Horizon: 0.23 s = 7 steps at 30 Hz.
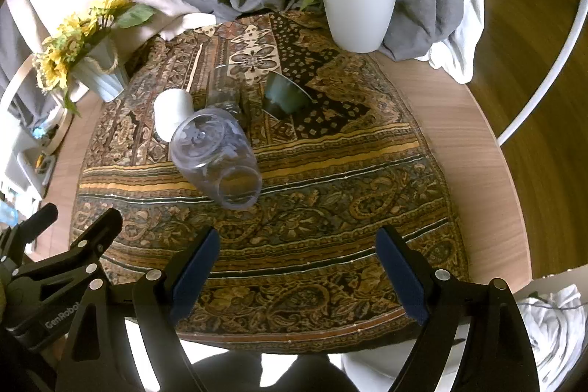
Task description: Flip cup upside down
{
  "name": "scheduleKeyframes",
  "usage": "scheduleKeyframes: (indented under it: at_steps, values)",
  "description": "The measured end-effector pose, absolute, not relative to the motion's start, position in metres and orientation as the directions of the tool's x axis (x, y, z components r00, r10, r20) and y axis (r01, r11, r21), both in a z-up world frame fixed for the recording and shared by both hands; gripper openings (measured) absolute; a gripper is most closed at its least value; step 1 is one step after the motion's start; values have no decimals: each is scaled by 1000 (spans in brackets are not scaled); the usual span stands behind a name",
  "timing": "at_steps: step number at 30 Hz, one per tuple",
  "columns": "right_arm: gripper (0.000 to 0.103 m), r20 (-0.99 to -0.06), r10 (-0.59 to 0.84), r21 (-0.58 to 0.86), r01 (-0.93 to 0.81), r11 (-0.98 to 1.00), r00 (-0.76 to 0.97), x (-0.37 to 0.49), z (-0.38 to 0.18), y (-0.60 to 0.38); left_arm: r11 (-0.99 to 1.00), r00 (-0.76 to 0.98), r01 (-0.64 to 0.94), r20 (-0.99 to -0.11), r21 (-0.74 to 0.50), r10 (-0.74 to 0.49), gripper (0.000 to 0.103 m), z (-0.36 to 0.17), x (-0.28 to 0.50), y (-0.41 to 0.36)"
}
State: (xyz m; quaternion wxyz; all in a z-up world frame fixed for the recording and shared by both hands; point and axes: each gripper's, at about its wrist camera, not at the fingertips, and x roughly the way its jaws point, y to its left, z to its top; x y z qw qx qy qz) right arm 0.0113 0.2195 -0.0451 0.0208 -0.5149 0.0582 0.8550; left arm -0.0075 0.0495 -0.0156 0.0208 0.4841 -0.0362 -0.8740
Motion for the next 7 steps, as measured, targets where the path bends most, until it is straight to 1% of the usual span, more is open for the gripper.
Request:
scheduleKeyframes:
  at_steps: [7]
  values:
    - [87,-884,-22,76,-97,-992,-467,11,-45,220,-997,-529,-2,-846,82,-69,103,-16,-7,50]
